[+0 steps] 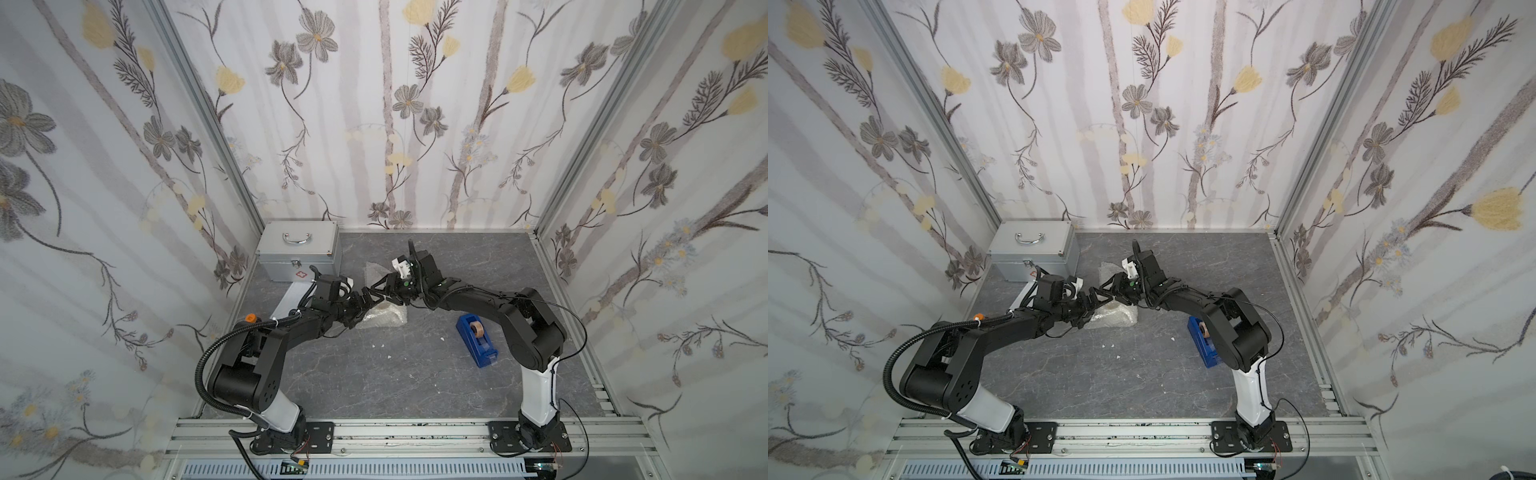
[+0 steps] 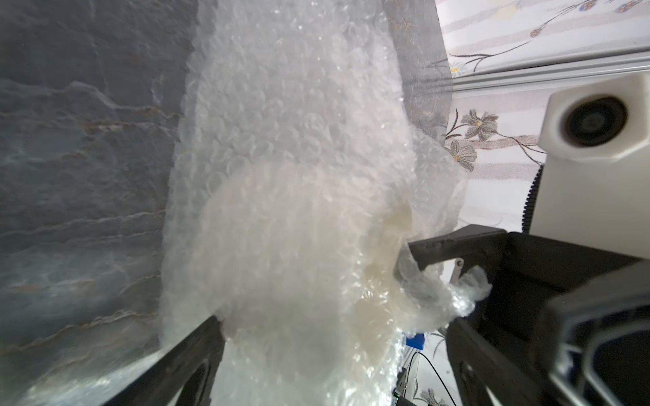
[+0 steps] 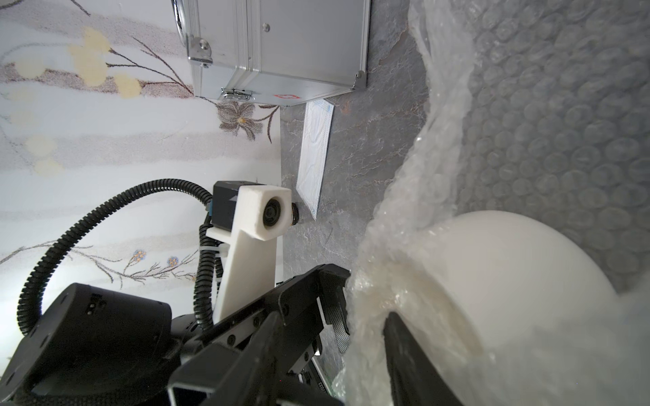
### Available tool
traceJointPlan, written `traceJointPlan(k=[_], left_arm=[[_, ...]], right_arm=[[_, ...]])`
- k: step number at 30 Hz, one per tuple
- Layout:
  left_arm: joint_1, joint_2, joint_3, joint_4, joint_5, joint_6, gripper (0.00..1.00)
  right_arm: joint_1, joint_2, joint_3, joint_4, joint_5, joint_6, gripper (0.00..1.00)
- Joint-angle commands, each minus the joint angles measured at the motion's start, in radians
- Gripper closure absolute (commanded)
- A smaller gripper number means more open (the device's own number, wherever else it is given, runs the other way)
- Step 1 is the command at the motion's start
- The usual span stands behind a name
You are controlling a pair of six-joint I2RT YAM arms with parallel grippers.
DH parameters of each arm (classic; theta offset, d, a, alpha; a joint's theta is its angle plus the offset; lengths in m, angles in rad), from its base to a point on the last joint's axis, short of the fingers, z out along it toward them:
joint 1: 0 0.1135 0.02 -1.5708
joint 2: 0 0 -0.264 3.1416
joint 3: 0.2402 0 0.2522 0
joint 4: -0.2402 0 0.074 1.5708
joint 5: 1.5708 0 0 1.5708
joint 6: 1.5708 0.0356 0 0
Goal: Wrap mugs in bubble wrap
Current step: Wrap the mug in bubble wrap.
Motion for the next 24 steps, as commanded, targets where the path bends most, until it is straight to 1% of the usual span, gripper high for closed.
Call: traceJointPlan(k=[1, 5, 7, 9, 11, 14, 16, 18, 24], left_arm=[[0.0, 0.014, 0.018, 0.16, 0.005, -0.055, 0.0], [0.0, 0.03, 0.022, 0.176, -0.003, -0.072, 0.0], [0.0, 0.036, 0.034, 0.136, -0.029, -0.061, 0.0], [-0.002, 0.04, 0.044, 0.094, -0.056, -0.046, 0.02], [-0.003, 0.041, 0.063, 0.031, -0.086, -0.021, 0.08], [-0.012, 0.037, 0.099, -0.094, -0.155, 0.048, 0.13], [-0.019, 0.038, 0.121, -0.165, -0.197, 0.088, 0.18], [-0.024, 0.041, 0.131, -0.2, -0.219, 0.108, 0.2], [-0.034, 0.071, 0.152, -0.253, -0.261, 0.142, 0.21]], right_arm=[[0.01, 0.008, -0.019, -0.007, -0.09, 0.007, 0.54], [0.015, 0.009, -0.04, 0.016, -0.091, 0.021, 0.55], [0.019, 0.006, -0.043, 0.022, -0.092, 0.023, 0.55], [0.022, 0.002, -0.043, 0.022, -0.09, 0.025, 0.55], [0.024, -0.001, -0.044, 0.022, -0.09, 0.026, 0.55], [0.029, -0.007, -0.047, 0.022, -0.087, 0.029, 0.55], [0.03, -0.013, -0.052, 0.025, -0.082, 0.03, 0.55], [0.031, -0.02, -0.058, 0.025, -0.077, 0.031, 0.55], [0.032, -0.054, -0.067, 0.002, -0.039, 0.015, 0.55]])
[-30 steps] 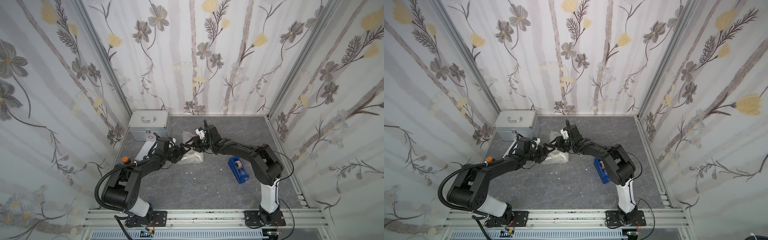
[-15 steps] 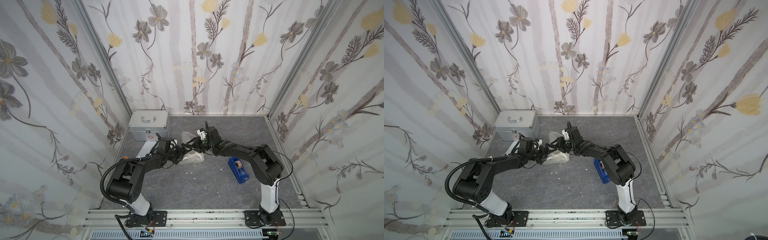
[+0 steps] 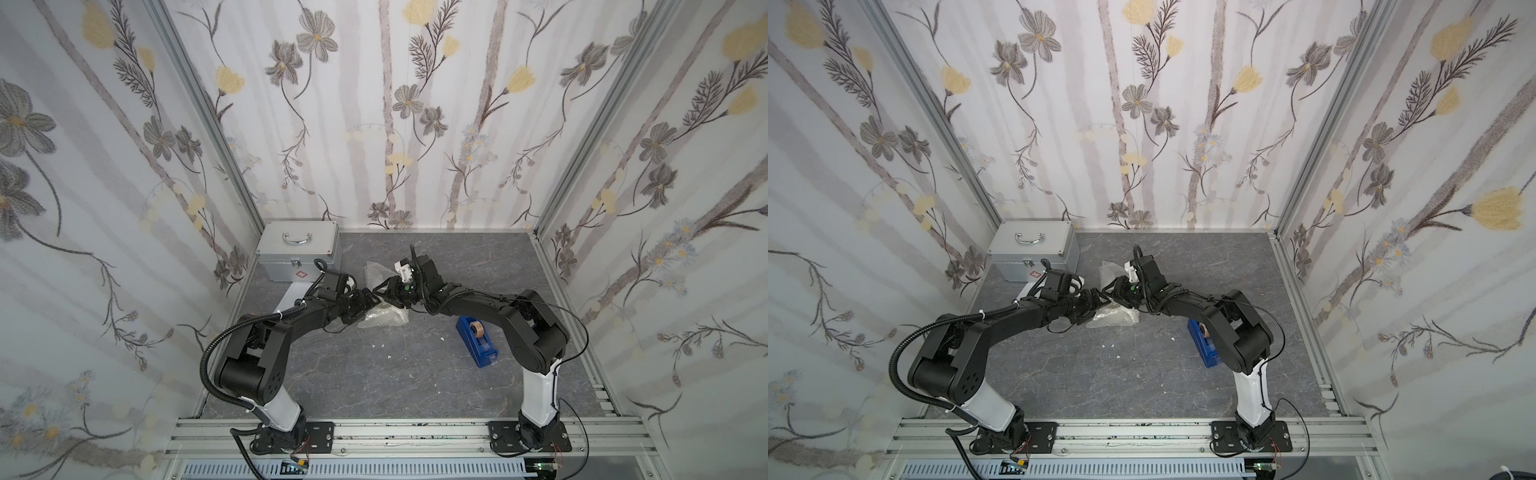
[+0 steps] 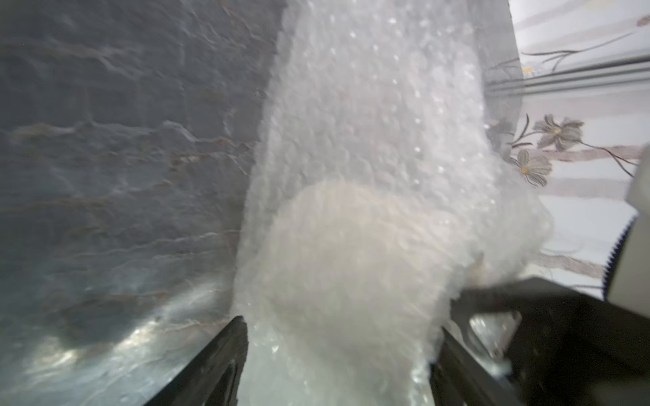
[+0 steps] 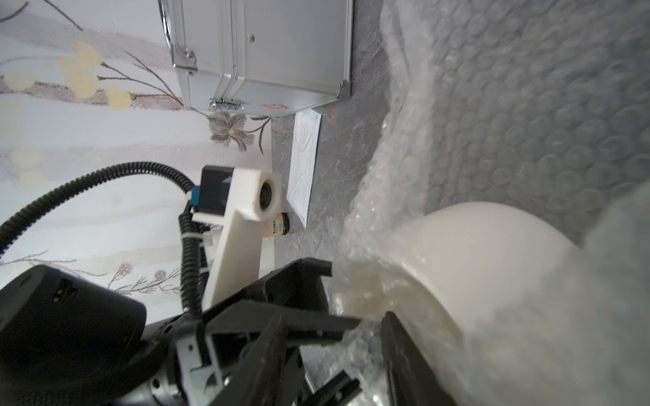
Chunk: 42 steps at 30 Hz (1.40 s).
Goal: Wrap mugs in bubble wrap
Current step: Wrap the mug in bubble wrap.
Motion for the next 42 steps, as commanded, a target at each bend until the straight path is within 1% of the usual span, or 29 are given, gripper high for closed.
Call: traceJointPlan(k=[1, 4, 8, 11, 14, 18, 21, 24, 28, 32, 33, 35, 36, 38, 42], left_arm=[[-0.004, 0.019, 0.017, -0.003, -0.067, 0.036, 0.21], [-0.008, 0.033, 0.023, -0.001, -0.067, 0.037, 0.22], [-0.014, 0.026, 0.027, 0.0, -0.062, 0.037, 0.23], [-0.018, 0.012, 0.033, -0.009, -0.056, 0.041, 0.25], [-0.02, -0.008, 0.03, -0.008, -0.045, 0.043, 0.25], [-0.025, -0.054, 0.013, 0.003, -0.04, 0.042, 0.26], [-0.024, -0.08, -0.007, 0.023, -0.025, 0.031, 0.31], [-0.024, -0.102, -0.032, 0.068, 0.003, 0.005, 0.34], [-0.025, -0.11, -0.051, 0.148, 0.046, -0.039, 0.34], [-0.015, -0.1, -0.046, 0.176, 0.059, -0.066, 0.33], [-0.014, -0.101, -0.042, 0.163, 0.052, -0.067, 0.34], [-0.006, -0.115, -0.033, 0.1, 0.008, -0.061, 0.44], [-0.004, -0.126, -0.034, 0.08, -0.013, -0.057, 0.47], [-0.001, -0.151, -0.029, 0.034, -0.045, -0.044, 0.48], [-0.001, -0.175, -0.008, -0.023, -0.048, -0.027, 0.5]], right_arm=[[0.011, -0.029, -0.001, -0.055, -0.069, -0.014, 0.55], [0.008, -0.044, 0.004, -0.093, -0.038, -0.043, 0.56], [0.002, -0.026, 0.011, -0.092, -0.042, -0.048, 0.63], [0.0, -0.009, 0.018, -0.095, -0.044, -0.052, 0.71], [-0.001, 0.006, 0.034, -0.121, -0.029, -0.068, 0.81], [-0.007, 0.042, 0.05, -0.124, -0.032, -0.069, 0.88], [-0.011, 0.055, 0.05, -0.109, -0.041, -0.056, 0.92], [-0.011, 0.053, 0.047, -0.097, -0.047, -0.046, 0.92], [-0.012, 0.044, 0.028, -0.044, -0.081, -0.003, 0.92], [-0.014, 0.034, 0.021, -0.029, -0.081, 0.012, 0.92], [-0.015, 0.035, 0.021, -0.031, -0.081, 0.012, 0.92], [-0.018, 0.041, 0.023, -0.032, -0.076, 0.011, 0.93], [-0.019, 0.044, 0.023, -0.035, -0.073, 0.01, 0.93], [-0.02, 0.052, 0.024, -0.034, -0.074, 0.011, 0.93], [-0.021, 0.057, 0.026, -0.037, -0.069, 0.009, 0.92]])
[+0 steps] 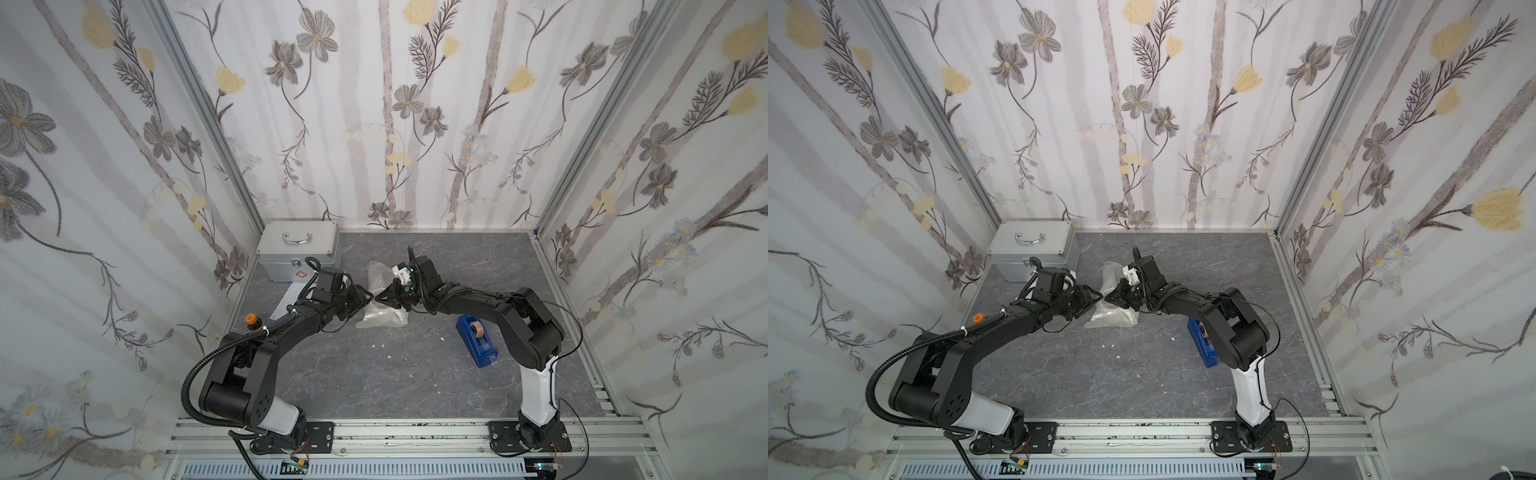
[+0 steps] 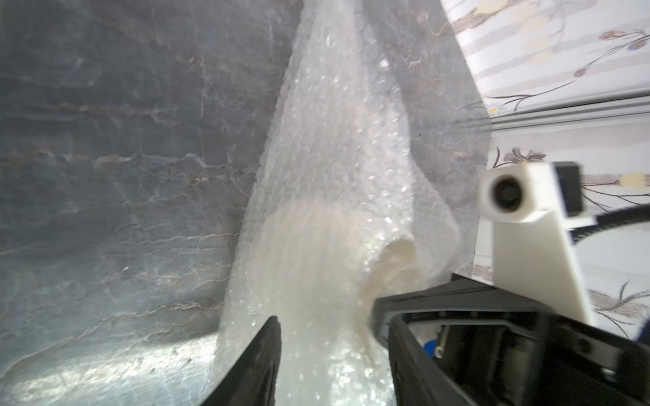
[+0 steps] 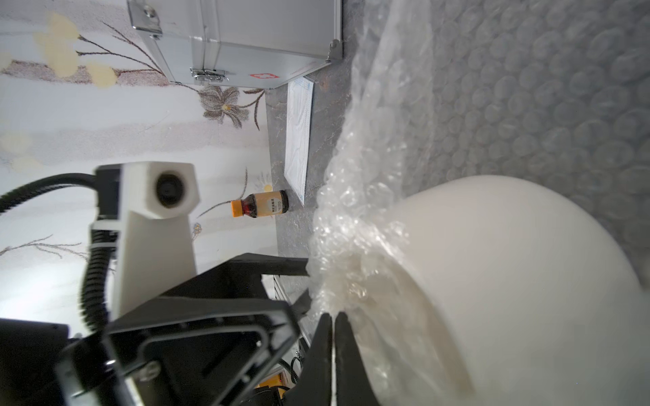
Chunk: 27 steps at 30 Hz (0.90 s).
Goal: Wrap mugs in bubble wrap
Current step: Wrap the mug in bubble wrap.
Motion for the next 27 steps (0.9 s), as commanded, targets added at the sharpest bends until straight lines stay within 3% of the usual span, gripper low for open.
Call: traceJointPlan(k=[1, 6, 11, 19, 27], left_arm=[[0.0, -0.019, 0.023, -0.022, -0.002, 0.022, 0.51], [-0.005, 0.012, 0.05, -0.002, 0.063, 0.015, 0.47], [-0.012, 0.066, 0.077, -0.058, 0.036, 0.036, 0.5], [-0.016, 0.091, 0.061, -0.043, 0.037, 0.03, 0.64], [-0.016, 0.061, 0.003, 0.039, 0.082, -0.003, 0.65]], right_arm=[[0.0, 0.005, 0.004, 0.002, 0.004, 0.01, 0.92], [0.0, 0.004, 0.006, 0.005, 0.001, 0.015, 0.9], [0.0, -0.019, -0.01, 0.04, -0.006, 0.04, 0.79], [-0.009, -0.039, -0.042, 0.125, -0.019, 0.112, 0.86], [-0.015, -0.028, -0.037, 0.118, -0.006, 0.123, 0.87]])
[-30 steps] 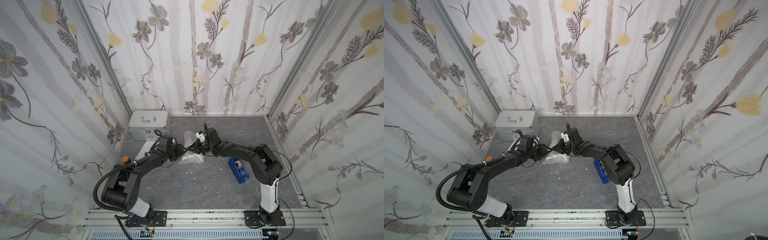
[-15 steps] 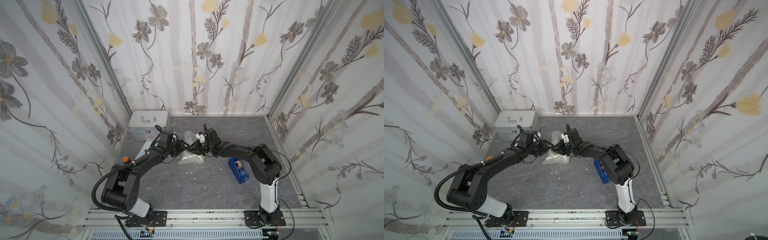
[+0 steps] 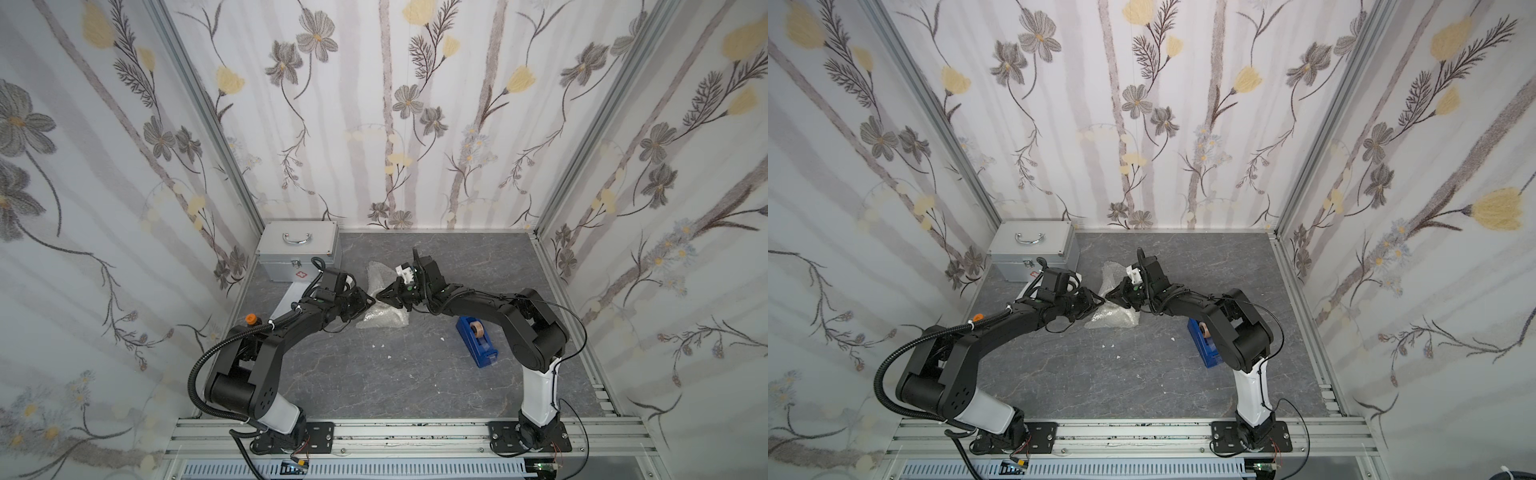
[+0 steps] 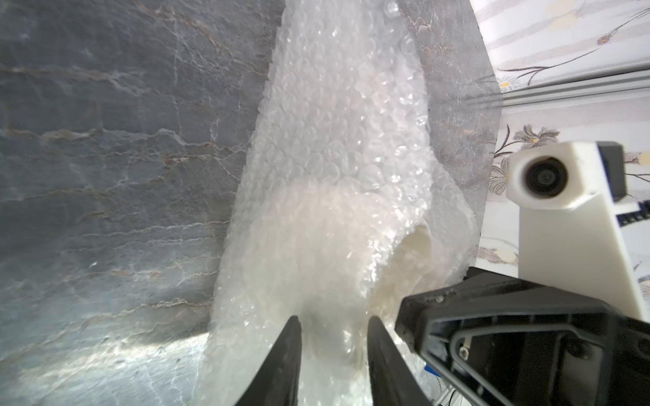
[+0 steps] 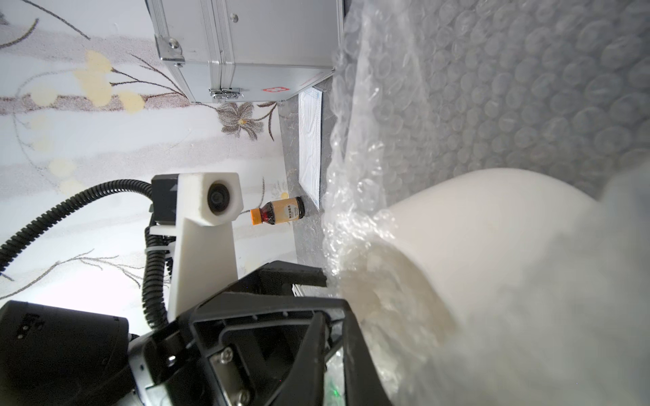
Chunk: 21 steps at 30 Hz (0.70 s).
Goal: Wrap mugs in bubble wrap
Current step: Wrap the mug in bubble wrap.
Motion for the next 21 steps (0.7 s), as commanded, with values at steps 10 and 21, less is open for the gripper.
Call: traceJointPlan(k=[10, 21], left_arm=[[-0.004, 0.01, 0.002, 0.079, 0.074, -0.03, 0.43], [-0.032, 0.126, 0.082, -0.104, 0.002, 0.07, 0.43]], right_arm=[[-0.004, 0.022, 0.003, 0.047, 0.005, 0.024, 0.87], [-0.003, -0.006, 0.007, 0.04, 0.01, 0.017, 0.82]])
